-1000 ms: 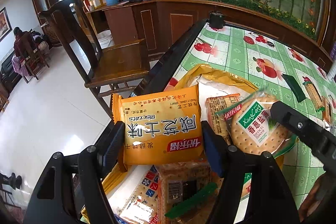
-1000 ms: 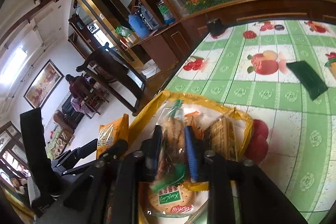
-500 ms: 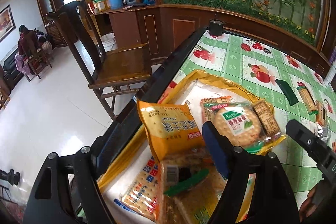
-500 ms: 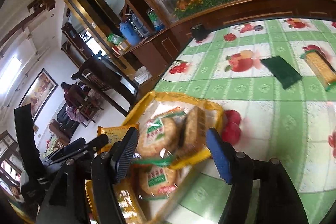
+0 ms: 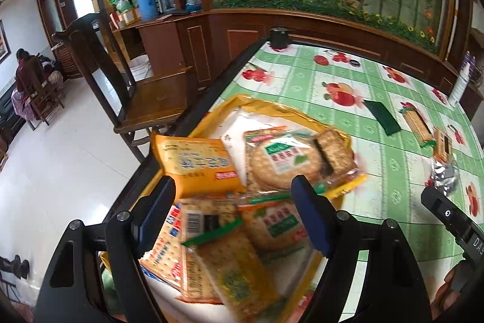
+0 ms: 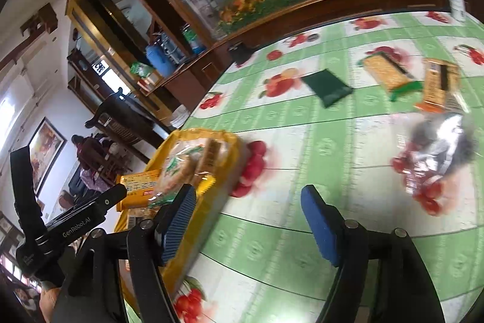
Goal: Organize snacks
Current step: 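Lower both packs into the tray and open both tools, then grasp the clear bag of dark snacks with right tool while left grasps dark green pack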
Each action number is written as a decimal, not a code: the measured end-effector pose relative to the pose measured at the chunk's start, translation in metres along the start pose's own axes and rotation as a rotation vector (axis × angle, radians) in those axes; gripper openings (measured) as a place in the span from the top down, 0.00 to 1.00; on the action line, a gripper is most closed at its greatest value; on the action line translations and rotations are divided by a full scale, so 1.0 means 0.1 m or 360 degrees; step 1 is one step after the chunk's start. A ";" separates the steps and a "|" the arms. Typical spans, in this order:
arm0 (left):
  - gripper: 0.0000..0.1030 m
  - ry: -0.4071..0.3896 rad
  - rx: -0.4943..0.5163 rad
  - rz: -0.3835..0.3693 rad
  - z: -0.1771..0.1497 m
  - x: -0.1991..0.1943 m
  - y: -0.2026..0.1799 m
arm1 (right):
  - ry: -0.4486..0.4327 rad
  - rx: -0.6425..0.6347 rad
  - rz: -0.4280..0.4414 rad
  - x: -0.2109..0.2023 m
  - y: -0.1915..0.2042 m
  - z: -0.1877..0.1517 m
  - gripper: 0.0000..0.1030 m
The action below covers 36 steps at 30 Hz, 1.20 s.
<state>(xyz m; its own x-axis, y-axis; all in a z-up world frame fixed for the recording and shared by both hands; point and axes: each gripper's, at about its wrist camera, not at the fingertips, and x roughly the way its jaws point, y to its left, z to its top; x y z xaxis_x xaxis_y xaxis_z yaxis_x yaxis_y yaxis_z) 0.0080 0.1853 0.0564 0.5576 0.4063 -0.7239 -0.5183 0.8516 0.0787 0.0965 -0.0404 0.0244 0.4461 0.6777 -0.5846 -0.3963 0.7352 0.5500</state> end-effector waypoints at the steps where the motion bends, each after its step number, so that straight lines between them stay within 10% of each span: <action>1: 0.23 0.0001 0.0006 -0.0010 -0.01 -0.01 -0.04 | -0.0010 0.0010 -0.0021 -0.07 -0.07 -0.01 0.28; 20: 0.23 0.0107 0.0133 -0.0201 -0.18 0.00 -0.71 | -0.0149 0.0189 -0.0348 -0.79 -1.11 -0.05 0.27; 36: 0.23 0.0237 0.0161 -0.0287 -0.26 0.24 -0.94 | -0.0007 -0.0279 -0.0762 -0.40 -0.98 0.21 0.09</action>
<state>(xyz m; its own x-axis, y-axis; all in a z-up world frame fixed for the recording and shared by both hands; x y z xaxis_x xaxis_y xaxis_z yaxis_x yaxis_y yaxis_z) 0.0529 0.1066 0.0135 0.5299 0.1977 -0.8247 -0.3474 0.9377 0.0016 0.1350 -0.1397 0.0063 0.6140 0.2645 -0.7437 -0.2751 0.9548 0.1124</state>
